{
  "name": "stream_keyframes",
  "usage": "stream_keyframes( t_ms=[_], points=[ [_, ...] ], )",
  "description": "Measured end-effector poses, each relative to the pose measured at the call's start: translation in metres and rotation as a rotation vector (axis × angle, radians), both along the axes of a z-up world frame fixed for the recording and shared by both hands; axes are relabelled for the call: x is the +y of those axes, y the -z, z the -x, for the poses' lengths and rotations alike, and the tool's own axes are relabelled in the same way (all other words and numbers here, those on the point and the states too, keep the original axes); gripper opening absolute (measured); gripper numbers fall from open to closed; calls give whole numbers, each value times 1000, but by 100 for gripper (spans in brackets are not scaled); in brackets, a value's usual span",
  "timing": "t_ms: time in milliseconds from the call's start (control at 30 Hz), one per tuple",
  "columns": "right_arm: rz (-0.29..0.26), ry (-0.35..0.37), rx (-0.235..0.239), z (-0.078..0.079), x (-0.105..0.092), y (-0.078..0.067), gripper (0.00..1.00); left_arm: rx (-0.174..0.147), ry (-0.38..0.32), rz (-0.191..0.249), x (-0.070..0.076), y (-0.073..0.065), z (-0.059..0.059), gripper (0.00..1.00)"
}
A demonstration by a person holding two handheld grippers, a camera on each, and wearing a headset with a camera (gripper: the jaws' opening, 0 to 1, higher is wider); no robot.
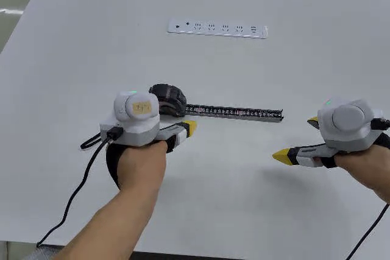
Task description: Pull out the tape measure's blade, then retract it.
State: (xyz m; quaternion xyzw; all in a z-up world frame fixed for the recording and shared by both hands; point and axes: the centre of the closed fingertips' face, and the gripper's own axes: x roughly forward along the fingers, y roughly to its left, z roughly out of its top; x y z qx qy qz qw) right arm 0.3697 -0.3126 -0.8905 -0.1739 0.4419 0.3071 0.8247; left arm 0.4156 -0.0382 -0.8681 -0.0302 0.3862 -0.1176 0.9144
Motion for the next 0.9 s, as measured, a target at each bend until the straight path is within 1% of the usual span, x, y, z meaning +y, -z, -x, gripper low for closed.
stream_keyframes(
  t_ms=[100, 167, 233, 267, 333, 433, 500, 567, 767, 800, 900],
  points=[
    [2, -14, 0, -5, -1, 2, 72, -4, -4, 3, 0, 0, -2, 87],
    [19, -49, -3, -9, -1, 4, 71, -7, -7, 5, -1, 0, -3, 85],
    [19, -58, 0, -12, -1, 5, 69, -8, -9, 8, -2, 0, -4, 85],
    [23, -68, 0, -13, -2, 6, 68, -8, -9, 8, -3, 1, -5, 85],
    [44, -98, 0, -17, -4, 8, 67, 4, 0, 7, -5, 4, -5, 85],
    [60, -126, 0, -21, -6, 11, 65, 6, 4, 6, -7, 7, -7, 84],
    [66, -138, 2, -23, -7, 12, 64, 6, 4, 14, -8, 7, -8, 83],
    [74, -164, 1, -26, -8, 13, 62, 4, 7, 11, -9, 9, -10, 82],
    [99, -210, 3, -32, -9, 16, 60, 3, 3, 16, -11, 11, -16, 81],
    [108, -238, 1, -34, -9, 16, 59, 3, 1, 17, -11, 12, -18, 81],
    [122, -271, 2, -38, -10, 18, 57, 0, -2, 15, -11, 12, -21, 80]
  ],
)
